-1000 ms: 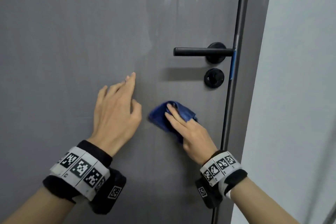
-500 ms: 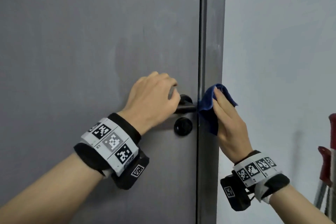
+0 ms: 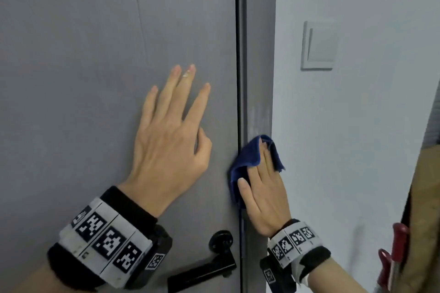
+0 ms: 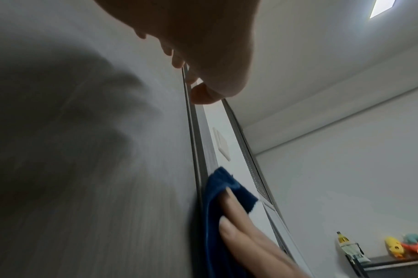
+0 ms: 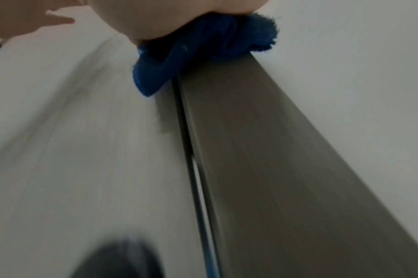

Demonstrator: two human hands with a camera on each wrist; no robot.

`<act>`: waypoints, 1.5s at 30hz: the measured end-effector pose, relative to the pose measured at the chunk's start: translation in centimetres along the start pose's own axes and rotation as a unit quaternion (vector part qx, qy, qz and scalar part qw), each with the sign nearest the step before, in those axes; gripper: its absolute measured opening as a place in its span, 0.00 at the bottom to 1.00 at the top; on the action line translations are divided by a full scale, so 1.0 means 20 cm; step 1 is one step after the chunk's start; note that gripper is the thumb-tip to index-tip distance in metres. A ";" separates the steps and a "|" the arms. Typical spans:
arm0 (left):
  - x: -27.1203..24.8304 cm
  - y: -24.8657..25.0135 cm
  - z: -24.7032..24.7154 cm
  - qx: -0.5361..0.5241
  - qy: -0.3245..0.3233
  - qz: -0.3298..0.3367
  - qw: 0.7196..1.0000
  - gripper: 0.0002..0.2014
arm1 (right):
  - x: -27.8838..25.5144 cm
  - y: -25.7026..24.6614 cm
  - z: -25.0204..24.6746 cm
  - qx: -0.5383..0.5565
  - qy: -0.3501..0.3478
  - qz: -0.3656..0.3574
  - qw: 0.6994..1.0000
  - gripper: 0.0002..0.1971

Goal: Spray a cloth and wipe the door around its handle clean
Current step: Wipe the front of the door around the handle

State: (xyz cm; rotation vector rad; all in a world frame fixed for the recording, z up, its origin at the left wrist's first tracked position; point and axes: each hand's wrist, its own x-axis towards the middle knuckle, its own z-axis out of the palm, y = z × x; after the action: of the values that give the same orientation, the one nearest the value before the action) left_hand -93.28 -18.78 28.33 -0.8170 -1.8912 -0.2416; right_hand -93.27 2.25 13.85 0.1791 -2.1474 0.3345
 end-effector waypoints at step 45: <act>-0.78 0.12 0.43 -0.199 -0.555 -0.028 0.807 0.19 | -0.01 0.18 -0.14 -0.104 -0.290 -0.163 0.937 0.39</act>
State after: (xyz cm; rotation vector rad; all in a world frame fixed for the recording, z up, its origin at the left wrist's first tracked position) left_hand -94.03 -19.33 10.47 -1.3689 -3.0305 -0.2112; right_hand -91.79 6.49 14.52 0.5606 -2.6543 -0.1669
